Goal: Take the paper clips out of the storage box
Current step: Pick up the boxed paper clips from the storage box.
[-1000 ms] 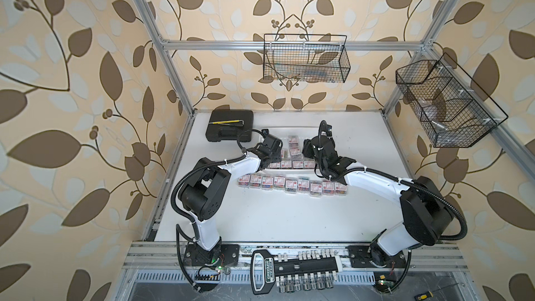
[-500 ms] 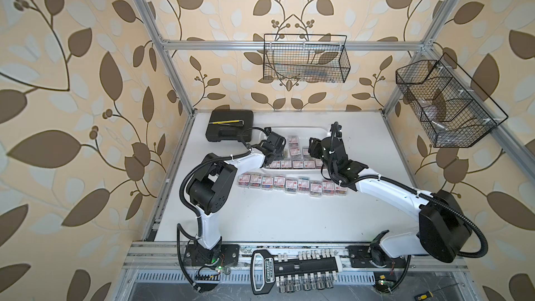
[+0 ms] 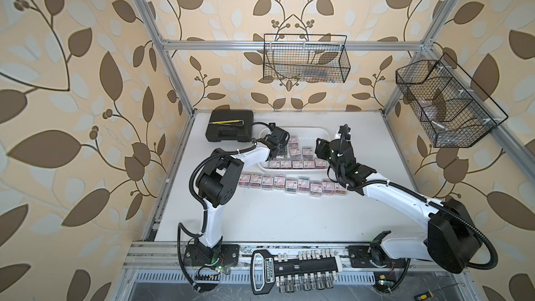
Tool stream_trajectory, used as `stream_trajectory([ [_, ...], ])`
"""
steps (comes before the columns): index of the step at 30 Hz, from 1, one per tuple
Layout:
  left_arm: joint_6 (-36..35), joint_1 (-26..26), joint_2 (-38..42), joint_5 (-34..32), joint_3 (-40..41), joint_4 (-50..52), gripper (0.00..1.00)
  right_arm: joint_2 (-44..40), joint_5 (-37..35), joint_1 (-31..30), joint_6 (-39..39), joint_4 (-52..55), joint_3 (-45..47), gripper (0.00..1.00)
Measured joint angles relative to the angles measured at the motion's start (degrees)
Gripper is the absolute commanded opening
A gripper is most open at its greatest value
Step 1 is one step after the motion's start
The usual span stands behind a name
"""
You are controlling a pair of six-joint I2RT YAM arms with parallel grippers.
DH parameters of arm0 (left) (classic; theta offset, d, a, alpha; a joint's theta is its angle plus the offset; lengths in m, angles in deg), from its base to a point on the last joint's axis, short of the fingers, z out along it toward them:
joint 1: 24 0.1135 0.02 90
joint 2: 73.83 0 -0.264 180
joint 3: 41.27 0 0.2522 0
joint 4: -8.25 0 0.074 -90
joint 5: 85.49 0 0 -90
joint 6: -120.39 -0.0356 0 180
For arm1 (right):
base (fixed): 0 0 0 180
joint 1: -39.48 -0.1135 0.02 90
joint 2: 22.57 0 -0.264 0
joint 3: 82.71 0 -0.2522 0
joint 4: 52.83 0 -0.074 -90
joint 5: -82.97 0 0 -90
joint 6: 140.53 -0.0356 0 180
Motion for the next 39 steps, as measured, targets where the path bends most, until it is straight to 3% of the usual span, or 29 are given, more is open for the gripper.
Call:
stream_trajectory([
  [11, -3.28, -1.31, -10.84, 0.07, -15.34, 0.28, 0.88, -0.72, 0.57, 2.25, -0.22, -0.72, 2.6, 0.6],
  [18, -4.13, -1.42, -17.2, 0.2, -22.01, 1.33, 0.99, -1.31, 1.09, 3.26, -0.35, -0.76, 3.45, 0.6],
  [24, -3.93, -1.42, -21.11, -0.17, -27.82, 2.8, 0.99, -1.33, 1.75, 3.61, -0.42, -0.79, 3.52, 0.6],
  [30, -3.32, -1.75, -22.25, -2.89, -29.07, 6.32, 0.85, -1.38, 2.16, 3.76, -0.57, -0.92, 3.76, 0.6],
  [39, -1.75, -2.29, -21.0, -6.93, -25.86, 6.12, 0.84, -2.47, 2.27, 3.76, -0.83, -1.22, 4.68, 0.6],
])
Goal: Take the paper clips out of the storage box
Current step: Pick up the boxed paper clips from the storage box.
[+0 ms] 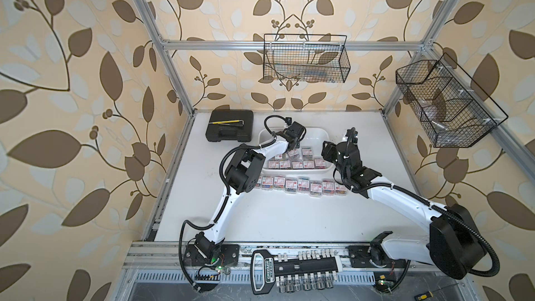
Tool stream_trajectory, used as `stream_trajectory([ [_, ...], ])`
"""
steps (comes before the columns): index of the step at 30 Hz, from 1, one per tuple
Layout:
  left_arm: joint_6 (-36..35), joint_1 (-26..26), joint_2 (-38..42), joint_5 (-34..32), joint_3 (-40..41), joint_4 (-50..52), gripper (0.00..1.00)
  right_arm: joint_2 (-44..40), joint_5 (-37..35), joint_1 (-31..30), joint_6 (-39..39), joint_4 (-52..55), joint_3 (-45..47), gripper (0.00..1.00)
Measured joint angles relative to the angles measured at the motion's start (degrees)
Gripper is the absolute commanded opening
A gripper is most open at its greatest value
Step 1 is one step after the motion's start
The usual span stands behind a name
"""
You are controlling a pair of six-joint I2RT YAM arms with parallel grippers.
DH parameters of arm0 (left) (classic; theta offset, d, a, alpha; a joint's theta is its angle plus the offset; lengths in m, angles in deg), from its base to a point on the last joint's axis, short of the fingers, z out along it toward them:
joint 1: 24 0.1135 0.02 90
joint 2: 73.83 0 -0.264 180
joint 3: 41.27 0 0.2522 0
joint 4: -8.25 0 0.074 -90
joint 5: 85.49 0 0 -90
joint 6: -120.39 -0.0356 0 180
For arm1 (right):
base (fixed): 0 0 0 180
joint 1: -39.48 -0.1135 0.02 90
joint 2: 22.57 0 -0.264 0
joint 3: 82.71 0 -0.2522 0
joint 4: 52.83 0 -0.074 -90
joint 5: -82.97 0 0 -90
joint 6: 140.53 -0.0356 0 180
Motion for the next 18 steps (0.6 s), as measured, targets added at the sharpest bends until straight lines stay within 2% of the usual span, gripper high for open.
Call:
stream_trajectory([
  [5, 0.09, -0.11, 3.19, -0.85, 5.42, -0.76, 0.9, -0.02, 0.2, 0.0, -0.15, -0.13, 0.0, 0.6],
  [12, -0.46, -0.07, 2.32, -0.63, 3.37, 0.83, 0.96, -0.02, 0.33, 0.0, -0.22, -0.42, 0.02, 0.6],
  [15, -0.46, -0.07, 1.11, -0.42, 1.92, 1.09, 0.95, -0.02, 0.31, 0.0, -0.22, -0.42, 0.04, 0.6],
  [18, -0.17, 0.09, 0.7, -0.15, 1.62, 0.94, 0.89, -0.24, 0.33, 0.0, -0.22, -0.44, 0.35, 0.6],
])
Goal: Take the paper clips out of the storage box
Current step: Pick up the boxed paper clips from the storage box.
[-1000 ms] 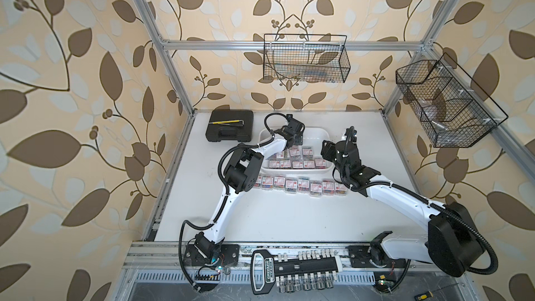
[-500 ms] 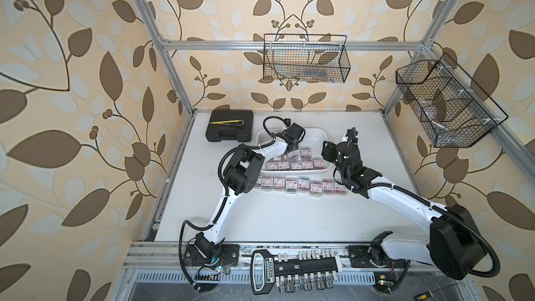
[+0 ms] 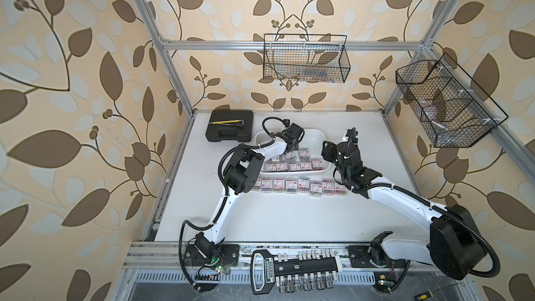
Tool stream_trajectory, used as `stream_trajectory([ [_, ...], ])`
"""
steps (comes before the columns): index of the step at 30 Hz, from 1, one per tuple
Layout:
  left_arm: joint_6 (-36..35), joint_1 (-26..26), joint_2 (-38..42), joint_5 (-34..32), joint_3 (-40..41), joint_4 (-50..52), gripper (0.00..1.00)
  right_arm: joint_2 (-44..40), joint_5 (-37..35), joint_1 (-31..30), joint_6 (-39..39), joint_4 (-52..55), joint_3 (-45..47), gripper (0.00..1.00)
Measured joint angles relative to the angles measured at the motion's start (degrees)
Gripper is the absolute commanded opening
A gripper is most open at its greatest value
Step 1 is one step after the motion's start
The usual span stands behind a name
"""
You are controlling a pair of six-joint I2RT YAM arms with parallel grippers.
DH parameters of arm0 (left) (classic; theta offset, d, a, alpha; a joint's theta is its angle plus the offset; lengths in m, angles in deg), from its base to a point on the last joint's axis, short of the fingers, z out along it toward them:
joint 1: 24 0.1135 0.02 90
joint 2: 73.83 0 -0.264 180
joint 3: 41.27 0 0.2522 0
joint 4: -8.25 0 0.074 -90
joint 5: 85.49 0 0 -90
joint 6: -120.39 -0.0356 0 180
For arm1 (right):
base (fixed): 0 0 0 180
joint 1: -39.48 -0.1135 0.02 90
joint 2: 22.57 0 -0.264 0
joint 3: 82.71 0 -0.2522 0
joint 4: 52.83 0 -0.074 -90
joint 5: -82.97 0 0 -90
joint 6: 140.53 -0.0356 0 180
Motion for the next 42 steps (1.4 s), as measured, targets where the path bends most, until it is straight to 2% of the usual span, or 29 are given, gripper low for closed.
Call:
stream_trajectory([
  [6, 0.22, 0.24, 0.0, 1.29, -0.04, 0.0, 0.73, -0.02, 0.0, 0.0, 0.0, 0.0, 0.48, 0.6],
  [8, 0.44, 0.26, 0.0, 1.57, -0.17, 0.02, 0.71, -0.02, 0.0, 0.0, -0.02, 0.0, 0.5, 0.6],
  [9, 0.44, 0.26, 0.0, 1.62, -0.24, 0.09, 0.73, -0.02, 0.0, 0.0, -0.04, 0.02, 0.5, 0.6],
  [11, 0.2, 0.24, 0.0, 1.68, -0.26, 0.42, 0.9, -0.02, 0.0, 0.0, -0.07, 0.0, 0.52, 0.6],
  [13, 0.7, 0.35, 0.0, 1.51, -0.26, 0.68, 0.99, -0.04, 0.0, 0.0, -0.17, 0.02, 0.52, 0.6],
  [20, 3.91, 0.61, 1.05, 0.94, 1.4, 1.11, 0.99, -1.29, -0.02, 0.02, -0.2, 0.0, 0.68, 0.6],
  [27, 10.27, 0.59, 6.23, 2.05, 9.94, -0.39, 0.93, -1.66, 0.0, 0.11, -0.2, 0.02, 1.14, 0.6],
  [35, 12.5, 0.61, 4.94, 4.0, 7.06, 0.5, 0.69, -1.66, 0.02, 0.17, -0.2, 0.04, 1.18, 0.6],
  [42, 12.9, 0.98, 4.7, 5.49, 6.32, 0.55, 0.59, -1.79, 0.02, 0.37, -0.2, 0.04, 1.22, 0.6],
])
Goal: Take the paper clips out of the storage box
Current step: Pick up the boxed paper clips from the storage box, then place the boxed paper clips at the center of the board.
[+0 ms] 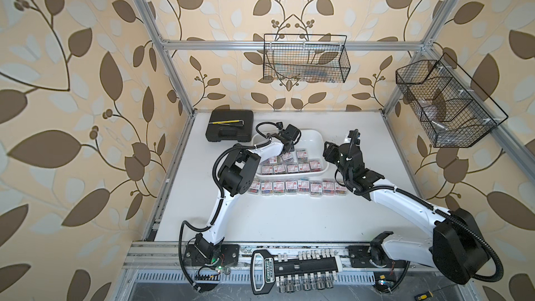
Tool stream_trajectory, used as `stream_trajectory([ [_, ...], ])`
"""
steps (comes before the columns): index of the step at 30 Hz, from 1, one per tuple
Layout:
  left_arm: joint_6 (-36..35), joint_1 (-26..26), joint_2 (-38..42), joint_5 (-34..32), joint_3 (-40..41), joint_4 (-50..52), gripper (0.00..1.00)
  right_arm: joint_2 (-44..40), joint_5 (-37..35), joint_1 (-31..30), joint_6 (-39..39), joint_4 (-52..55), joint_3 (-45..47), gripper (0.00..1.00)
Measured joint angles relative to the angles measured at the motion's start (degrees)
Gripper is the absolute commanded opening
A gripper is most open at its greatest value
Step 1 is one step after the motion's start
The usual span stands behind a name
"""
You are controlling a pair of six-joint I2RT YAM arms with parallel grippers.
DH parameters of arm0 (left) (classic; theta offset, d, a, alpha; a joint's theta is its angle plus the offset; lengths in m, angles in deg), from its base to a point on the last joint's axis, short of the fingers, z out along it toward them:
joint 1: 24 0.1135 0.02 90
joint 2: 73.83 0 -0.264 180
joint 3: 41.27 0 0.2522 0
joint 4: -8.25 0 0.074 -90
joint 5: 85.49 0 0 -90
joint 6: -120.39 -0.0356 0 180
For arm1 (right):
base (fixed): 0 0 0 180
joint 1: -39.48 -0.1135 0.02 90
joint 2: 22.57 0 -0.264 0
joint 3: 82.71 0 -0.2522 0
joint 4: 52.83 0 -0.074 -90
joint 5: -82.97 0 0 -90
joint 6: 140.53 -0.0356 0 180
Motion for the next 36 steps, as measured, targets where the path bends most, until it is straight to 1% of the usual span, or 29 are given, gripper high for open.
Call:
stream_trajectory([
  [9, 0.07, 0.02, 0.0, 0.57, -0.2, -0.24, 0.55, -0.31, 0.0, 0.37, 0.0, 0.0, 0.11, 0.6],
  [18, -1.44, 0.15, 1.11, 0.52, -0.2, -0.15, 0.48, -1.95, 0.0, 0.5, 0.0, -0.02, 0.61, 0.6],
  [30, -5.22, 1.07, 9.6, -0.44, 1.95, 1.38, 0.44, -3.02, -0.04, 0.76, -0.22, 0.04, 1.57, 0.6],
  [34, -6.49, 1.07, 12.26, -2.43, 5.29, 2.08, 0.43, -3.28, -0.04, 0.85, -0.22, 0.09, 1.66, 0.6],
  [36, -7.5, 1.07, 15.04, -4.0, 8.76, 2.69, 0.43, -4.0, -0.07, 1.2, -0.2, 0.22, 2.01, 0.6],
])
